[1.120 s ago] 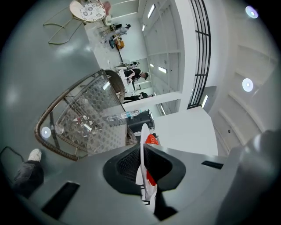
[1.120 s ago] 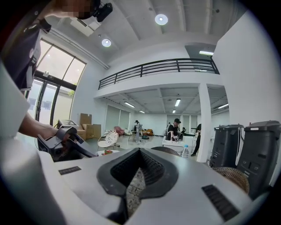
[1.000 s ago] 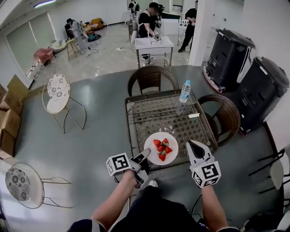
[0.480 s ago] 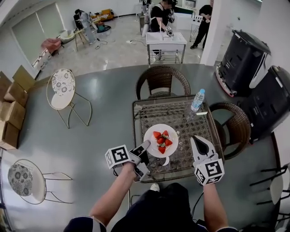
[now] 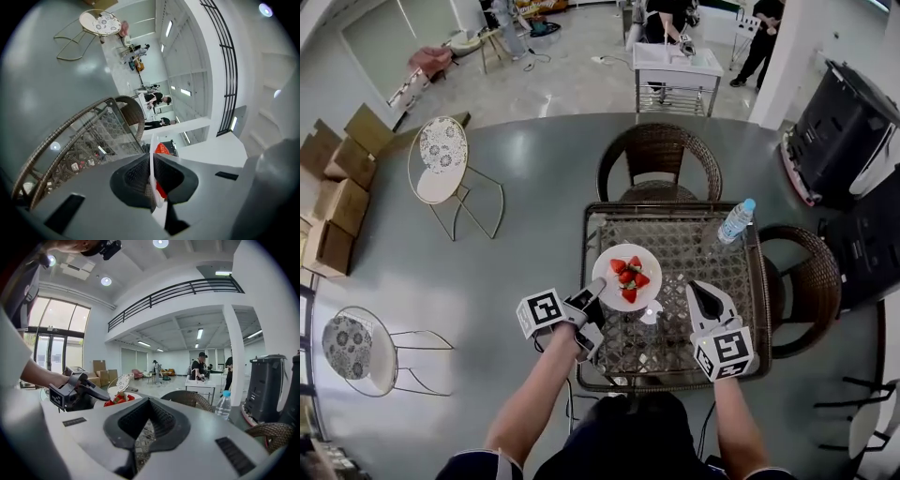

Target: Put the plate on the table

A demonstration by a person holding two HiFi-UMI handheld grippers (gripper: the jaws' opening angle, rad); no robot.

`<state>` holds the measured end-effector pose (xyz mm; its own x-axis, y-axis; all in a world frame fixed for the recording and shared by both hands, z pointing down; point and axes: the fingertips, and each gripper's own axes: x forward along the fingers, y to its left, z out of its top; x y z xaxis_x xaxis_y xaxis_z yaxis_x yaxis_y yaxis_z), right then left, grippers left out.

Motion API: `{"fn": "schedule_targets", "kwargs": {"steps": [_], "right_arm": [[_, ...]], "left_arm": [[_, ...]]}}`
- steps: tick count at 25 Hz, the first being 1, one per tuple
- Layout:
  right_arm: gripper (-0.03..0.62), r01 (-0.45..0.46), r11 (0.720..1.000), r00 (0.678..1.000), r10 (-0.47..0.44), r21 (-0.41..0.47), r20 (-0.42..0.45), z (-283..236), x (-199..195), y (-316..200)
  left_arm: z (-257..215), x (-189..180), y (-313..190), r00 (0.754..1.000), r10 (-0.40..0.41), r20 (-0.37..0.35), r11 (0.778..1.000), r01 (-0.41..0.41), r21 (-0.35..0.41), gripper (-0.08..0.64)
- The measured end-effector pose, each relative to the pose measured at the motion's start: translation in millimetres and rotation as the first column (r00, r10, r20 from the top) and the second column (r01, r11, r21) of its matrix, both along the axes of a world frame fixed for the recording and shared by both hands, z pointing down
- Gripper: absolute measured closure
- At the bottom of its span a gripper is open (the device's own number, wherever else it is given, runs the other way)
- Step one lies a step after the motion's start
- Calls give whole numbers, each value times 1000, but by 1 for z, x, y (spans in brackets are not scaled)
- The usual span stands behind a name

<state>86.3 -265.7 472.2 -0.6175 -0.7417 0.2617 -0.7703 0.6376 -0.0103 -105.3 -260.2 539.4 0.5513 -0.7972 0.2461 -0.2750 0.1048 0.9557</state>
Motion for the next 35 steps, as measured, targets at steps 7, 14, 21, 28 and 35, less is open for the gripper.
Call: {"fn": "schedule_targets", "kwargs": {"steps": [7, 14, 21, 28, 35], "right_arm": [[588, 53, 995, 999, -54, -90, -6, 43, -23, -43], [588, 104, 983, 994, -108, -153, -21, 84, -44, -85], [588, 144, 971, 987, -154, -190, -37, 108, -54, -113], [588, 154, 959, 987, -162, -237, -15, 122, -53, -120], [588, 149, 956, 987, -158, -253, -17, 124, -52, -123]], "left_arm": [[54, -19, -43, 994, -111, 1, 992, 111, -59, 543], [97, -39, -97, 979, -203, 11, 977, 203, -70, 543], [143, -60, -136, 965, -261, 33, 962, 263, -69, 543], [176, -63, -157, 962, -271, 43, 955, 274, -110, 543], [185, -60, -166, 961, -274, 42, 952, 277, -127, 543]]}}
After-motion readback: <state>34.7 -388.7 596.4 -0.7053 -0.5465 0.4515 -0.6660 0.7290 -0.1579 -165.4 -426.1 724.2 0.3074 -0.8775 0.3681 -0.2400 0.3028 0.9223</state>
